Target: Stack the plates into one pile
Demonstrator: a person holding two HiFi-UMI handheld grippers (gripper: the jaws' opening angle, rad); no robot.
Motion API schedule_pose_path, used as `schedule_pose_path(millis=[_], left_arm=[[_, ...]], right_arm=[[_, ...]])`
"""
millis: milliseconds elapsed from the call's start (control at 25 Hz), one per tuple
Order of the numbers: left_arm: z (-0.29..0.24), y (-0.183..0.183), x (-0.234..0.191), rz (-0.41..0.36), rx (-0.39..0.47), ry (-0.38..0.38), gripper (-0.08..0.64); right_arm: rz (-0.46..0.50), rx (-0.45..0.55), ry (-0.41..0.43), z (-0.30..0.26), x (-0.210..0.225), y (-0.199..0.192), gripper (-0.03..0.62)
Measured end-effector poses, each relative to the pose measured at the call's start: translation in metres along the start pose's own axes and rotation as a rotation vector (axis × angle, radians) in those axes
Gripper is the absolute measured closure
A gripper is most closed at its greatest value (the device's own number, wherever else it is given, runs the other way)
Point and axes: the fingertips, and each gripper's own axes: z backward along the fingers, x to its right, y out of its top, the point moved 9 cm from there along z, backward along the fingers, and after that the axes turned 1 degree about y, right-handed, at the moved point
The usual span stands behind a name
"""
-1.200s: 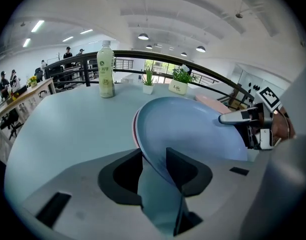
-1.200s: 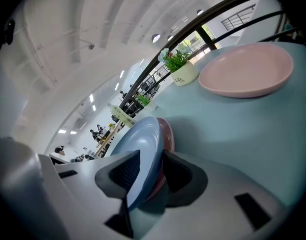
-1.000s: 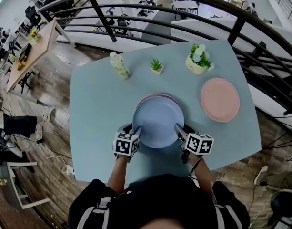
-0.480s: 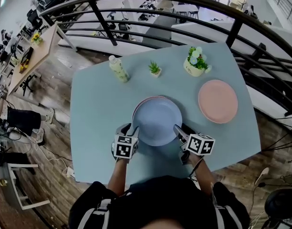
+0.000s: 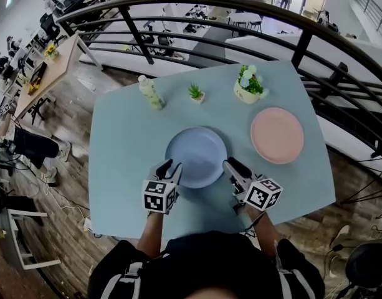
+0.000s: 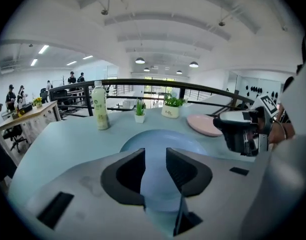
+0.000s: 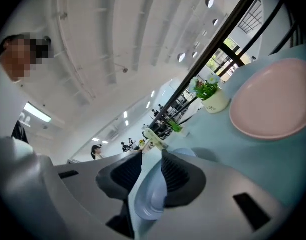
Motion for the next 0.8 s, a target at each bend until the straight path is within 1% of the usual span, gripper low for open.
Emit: schedule_pose_path(millis=[80, 160, 280, 360, 400, 480, 640, 800], left_arm=[[0.004, 0.008, 0.012, 0.02, 0.054, -0.037, 0.443], [0.009, 0.017, 0.024, 0.02, 0.097, -0.084, 0.462], [0.019, 0.028, 0.037, -0.042, 0.15, -0.156, 0.493], [0.025, 0.031, 0.041, -0.084, 0.197, -0.208, 0.516], [0.027, 0.031, 0.041, -0.092, 0.216, -0.233, 0.524], [0.03, 0.029, 0.04, -0.079, 0.233, -0.273, 0.529], [0.039, 0.028, 0.038, -0.029, 0.248, -0.344, 0.529], [0.056, 0.021, 0.036, -0.02, 0.248, -0.416, 0.529]], right_arm=[[0.019, 0.032, 0.06, 0.006, -0.007, 0.006, 0.491], [0.042, 0.059, 0.091, 0.013, -0.014, 0.012, 0.532], [0.065, 0.11, 0.109, 0.021, -0.026, 0.017, 0.58], [0.091, 0.141, 0.118, 0.025, -0.035, 0.016, 0.591], [0.106, 0.149, 0.119, 0.026, -0.039, 0.015, 0.591], [0.117, 0.16, 0.111, 0.03, -0.048, 0.011, 0.591], [0.104, 0.163, 0.073, 0.037, -0.067, -0.001, 0.591], [0.132, 0.151, 0.012, 0.046, -0.088, -0.013, 0.591]])
